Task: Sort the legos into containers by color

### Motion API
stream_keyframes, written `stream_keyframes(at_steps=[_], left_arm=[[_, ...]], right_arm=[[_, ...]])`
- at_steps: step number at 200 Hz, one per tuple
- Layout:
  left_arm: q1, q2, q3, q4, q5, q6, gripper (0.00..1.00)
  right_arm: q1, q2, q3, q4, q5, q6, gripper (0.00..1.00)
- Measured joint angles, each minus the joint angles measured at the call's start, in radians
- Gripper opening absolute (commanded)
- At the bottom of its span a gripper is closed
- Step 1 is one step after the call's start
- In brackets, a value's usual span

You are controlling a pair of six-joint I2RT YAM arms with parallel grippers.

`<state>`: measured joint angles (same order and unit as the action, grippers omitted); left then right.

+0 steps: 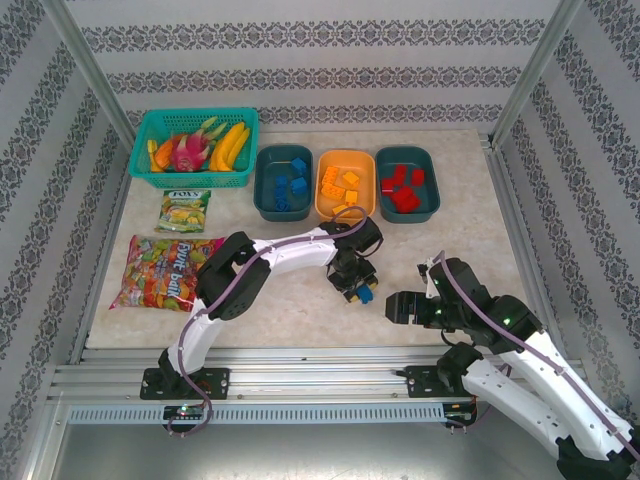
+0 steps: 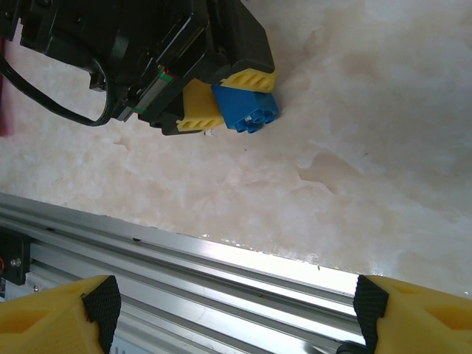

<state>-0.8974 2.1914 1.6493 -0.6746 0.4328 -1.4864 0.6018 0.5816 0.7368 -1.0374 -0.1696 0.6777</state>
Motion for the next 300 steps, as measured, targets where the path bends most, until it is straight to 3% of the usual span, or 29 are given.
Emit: stream_keyframes(at_steps=[63,96,124,176,214,256,300], left_arm=[[0.003,-0.003,0.033,-0.049,-0.053,0.037,0.34],[0.041,-0.065,0.035,-0.124,-0.114,0.111,0.33],[0.148,-0.185,0.046,-0.174,-0.179,0.209,0.33],[0.404,-0.233,0.19,-0.21,-0.253,0.435,0.34],[0.524,-0.125,0.374,-0.208,-0.292,0.565,0.33],[0.563,0.102,0.645,-0.213,-0.307,0.659,0.34],[0.566,0.194,0.671,-0.237,-0.287,0.697,0.34]], right_arm=[[-0.043,0.003,0.0,0.031,-0.064,-0.029,0.85],[-0.055,0.002,-0.037,0.264,-0.174,-0.011,0.87],[-0.057,0.073,-0.069,0.546,-0.234,0.036,0.88],[-0.056,0.427,-0.005,0.902,-0.241,0.056,0.9],[-0.05,0.64,0.154,1.033,-0.171,0.056,0.9],[-0.056,0.811,0.292,1.094,-0.145,0.054,0.9],[-0.085,0.88,0.343,1.086,-0.131,0.053,0.9]])
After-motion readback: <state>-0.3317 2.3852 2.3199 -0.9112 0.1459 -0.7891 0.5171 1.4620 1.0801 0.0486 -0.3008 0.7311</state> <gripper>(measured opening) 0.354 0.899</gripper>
